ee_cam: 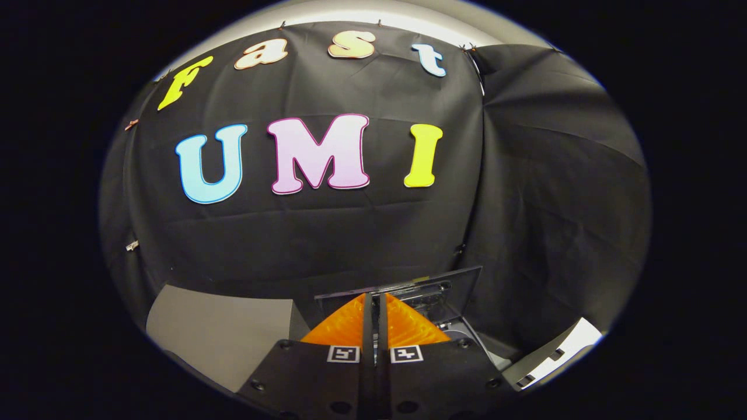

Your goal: Put the clothes into the washing machine and then close the washing machine lid.

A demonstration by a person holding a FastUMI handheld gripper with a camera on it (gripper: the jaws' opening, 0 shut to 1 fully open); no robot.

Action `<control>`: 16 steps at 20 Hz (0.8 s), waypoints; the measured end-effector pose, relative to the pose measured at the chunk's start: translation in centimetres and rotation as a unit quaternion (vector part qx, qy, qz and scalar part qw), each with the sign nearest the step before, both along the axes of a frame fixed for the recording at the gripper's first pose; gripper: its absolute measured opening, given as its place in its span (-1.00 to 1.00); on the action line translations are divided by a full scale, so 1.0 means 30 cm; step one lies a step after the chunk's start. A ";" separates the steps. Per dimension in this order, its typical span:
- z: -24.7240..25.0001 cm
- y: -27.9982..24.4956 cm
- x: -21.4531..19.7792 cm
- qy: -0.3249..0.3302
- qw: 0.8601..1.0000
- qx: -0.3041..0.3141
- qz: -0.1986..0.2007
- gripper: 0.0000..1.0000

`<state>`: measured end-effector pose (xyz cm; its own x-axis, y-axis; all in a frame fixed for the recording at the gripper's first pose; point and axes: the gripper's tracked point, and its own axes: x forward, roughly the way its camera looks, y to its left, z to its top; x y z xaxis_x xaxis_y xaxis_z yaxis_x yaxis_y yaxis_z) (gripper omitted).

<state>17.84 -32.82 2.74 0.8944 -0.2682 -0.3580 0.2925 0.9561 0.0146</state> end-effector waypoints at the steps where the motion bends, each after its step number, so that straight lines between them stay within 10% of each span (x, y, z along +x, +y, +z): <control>1: -0.011 -0.003 0.002 0.002 1.000 0.000 0.000 -0.91; 16: -0.444 -0.188 -0.033 0.109 0.994 -0.015 0.023 -0.90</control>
<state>16.84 -38.46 -10.58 0.8078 -0.2425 -0.5373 0.2420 0.9675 -0.0730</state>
